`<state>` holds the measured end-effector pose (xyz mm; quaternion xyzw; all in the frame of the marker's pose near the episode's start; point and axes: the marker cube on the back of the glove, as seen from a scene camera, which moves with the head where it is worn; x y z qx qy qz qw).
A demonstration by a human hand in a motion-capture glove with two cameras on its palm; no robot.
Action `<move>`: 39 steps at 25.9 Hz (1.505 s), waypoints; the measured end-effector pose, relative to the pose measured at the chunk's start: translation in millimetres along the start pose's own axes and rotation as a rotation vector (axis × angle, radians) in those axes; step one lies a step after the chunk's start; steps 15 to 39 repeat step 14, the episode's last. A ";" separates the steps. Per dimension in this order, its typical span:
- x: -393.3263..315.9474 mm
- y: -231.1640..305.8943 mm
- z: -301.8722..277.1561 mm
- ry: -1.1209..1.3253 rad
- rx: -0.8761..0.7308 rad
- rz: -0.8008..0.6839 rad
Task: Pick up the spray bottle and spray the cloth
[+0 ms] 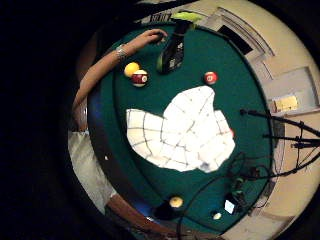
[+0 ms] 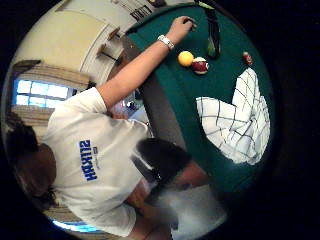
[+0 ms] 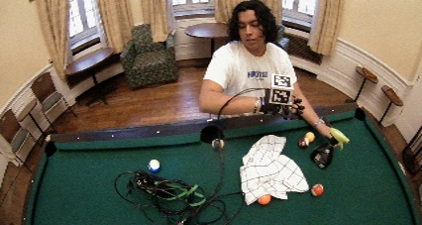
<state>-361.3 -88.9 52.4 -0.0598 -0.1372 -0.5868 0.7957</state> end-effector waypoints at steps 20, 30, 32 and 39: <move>4.5 18.4 -7.1 0.069 -0.023 0.055; 4.5 18.4 -7.1 0.069 -0.023 0.055; 4.5 18.4 -7.1 0.069 -0.023 0.055; 4.5 18.4 -7.1 0.069 -0.023 0.055</move>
